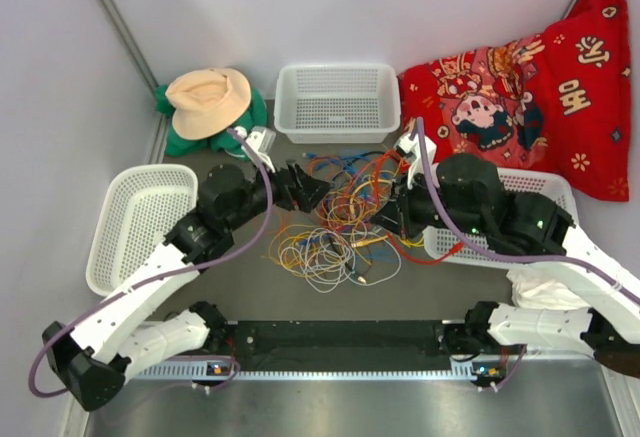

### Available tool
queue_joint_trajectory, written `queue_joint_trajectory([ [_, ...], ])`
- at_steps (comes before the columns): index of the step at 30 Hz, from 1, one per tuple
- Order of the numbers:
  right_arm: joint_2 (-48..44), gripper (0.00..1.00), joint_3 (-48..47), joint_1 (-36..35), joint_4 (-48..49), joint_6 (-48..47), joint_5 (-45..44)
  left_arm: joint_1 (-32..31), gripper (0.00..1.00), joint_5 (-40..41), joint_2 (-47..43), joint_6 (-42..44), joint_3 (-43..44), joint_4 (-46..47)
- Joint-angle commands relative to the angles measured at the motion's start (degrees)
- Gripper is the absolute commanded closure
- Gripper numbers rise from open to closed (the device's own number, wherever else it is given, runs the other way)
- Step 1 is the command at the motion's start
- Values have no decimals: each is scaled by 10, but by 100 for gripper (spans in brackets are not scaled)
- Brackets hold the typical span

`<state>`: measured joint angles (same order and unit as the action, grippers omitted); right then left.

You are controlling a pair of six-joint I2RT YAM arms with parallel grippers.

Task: Untangle the cables

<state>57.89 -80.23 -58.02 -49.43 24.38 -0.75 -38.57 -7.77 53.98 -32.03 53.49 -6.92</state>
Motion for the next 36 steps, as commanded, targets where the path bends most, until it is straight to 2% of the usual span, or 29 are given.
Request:
queue_joint_trajectory([
  [1,-4,100,-11,-5,1,15,32,-3,1,-70,-37,3,-86,230],
  [12,6,100,-9,-6,13,21,57,-5,1,-52,-46,5,-116,315],
  [18,10,100,-2,-5,23,25,78,-13,2,-111,-2,-9,-113,386],
  [26,13,100,-17,-6,25,27,94,-71,6,-131,56,29,-101,378],
  [28,14,100,-18,-6,24,28,96,-80,14,-138,72,30,-95,377],
  [30,13,100,-20,-5,22,28,100,-83,31,-133,84,37,-84,358],
  [31,13,100,-24,-6,22,29,101,-83,56,-115,96,43,-70,325],
  [34,12,100,-48,-6,7,30,92,-82,100,-48,110,59,-36,256],
  [35,11,100,-58,-6,-12,30,86,-81,100,21,111,52,-25,185],
  [36,10,100,-68,-6,-22,31,78,-78,100,62,109,29,-16,157],
])
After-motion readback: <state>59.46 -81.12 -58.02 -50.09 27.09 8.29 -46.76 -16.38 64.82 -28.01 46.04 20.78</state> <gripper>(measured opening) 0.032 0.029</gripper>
